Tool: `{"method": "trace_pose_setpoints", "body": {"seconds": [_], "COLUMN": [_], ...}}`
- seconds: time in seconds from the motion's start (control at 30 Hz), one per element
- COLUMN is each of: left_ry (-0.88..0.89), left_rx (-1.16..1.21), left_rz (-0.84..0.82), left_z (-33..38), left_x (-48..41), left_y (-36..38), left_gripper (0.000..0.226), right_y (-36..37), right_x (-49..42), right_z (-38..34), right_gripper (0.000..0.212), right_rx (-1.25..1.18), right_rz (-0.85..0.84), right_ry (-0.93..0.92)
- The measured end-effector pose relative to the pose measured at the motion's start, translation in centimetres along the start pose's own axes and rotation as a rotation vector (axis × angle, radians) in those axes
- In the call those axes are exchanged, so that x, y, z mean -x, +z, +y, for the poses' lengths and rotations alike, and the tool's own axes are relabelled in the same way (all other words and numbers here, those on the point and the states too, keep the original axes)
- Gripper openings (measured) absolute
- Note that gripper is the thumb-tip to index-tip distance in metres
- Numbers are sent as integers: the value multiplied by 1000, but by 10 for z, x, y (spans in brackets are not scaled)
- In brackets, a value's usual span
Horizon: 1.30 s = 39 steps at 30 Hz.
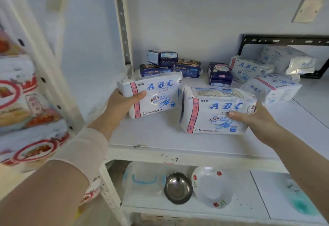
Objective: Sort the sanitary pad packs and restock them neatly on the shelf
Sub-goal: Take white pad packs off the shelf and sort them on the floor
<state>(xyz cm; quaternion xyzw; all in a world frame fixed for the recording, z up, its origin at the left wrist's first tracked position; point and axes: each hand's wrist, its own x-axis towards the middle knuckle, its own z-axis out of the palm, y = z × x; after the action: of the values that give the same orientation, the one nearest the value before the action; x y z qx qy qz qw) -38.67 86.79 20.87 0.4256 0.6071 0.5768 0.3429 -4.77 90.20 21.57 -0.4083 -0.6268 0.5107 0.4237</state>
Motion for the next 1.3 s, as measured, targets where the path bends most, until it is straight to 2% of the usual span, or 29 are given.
{"method": "trace_pose_setpoints", "body": {"seconds": [0.13,0.2,0.3,0.33,0.43,0.57,0.63,0.77,0.87,1.0,1.13,1.3], "left_ry": [4,-5,-45,-61,-85,-95,-97,-143,-192,-241,-319,-385], "left_rx": [-8,-31,-72,-79,-60,-9,4,14,-26,-25,-57,-170], "left_rz": [10,23,38,42,32,-11,-44,-127,-146,-171,-180,-146], "left_z": [11,13,13,13,11,7,2,-24,-46,-79,-121,-189], "left_x": [63,92,129,139,165,192,205,230,250,277,290,293], "left_y": [-6,-8,-12,-13,-14,-20,-29,-53,-69,-80,-86,-87], "left_gripper": [20,24,43,47,46,50,49,52,53,38,39,34], "right_y": [5,9,19,22,33,52,65,93,114,138,155,162], "right_x": [61,93,137,150,189,232,252,289,316,346,364,370], "right_z": [-9,-7,-4,-3,1,7,11,25,43,74,110,178], "right_gripper": [69,76,102,104,94,102,98,80,87,96,70,72], "right_rx": [55,58,56,50,47,88,84,70,117,227,85,33], "right_rz": [-89,-110,-136,-146,-157,-129,-131,-129,-110,-102,-100,-103], "right_ry": [46,76,100,115,154,209,246,314,387,461,509,645]}}
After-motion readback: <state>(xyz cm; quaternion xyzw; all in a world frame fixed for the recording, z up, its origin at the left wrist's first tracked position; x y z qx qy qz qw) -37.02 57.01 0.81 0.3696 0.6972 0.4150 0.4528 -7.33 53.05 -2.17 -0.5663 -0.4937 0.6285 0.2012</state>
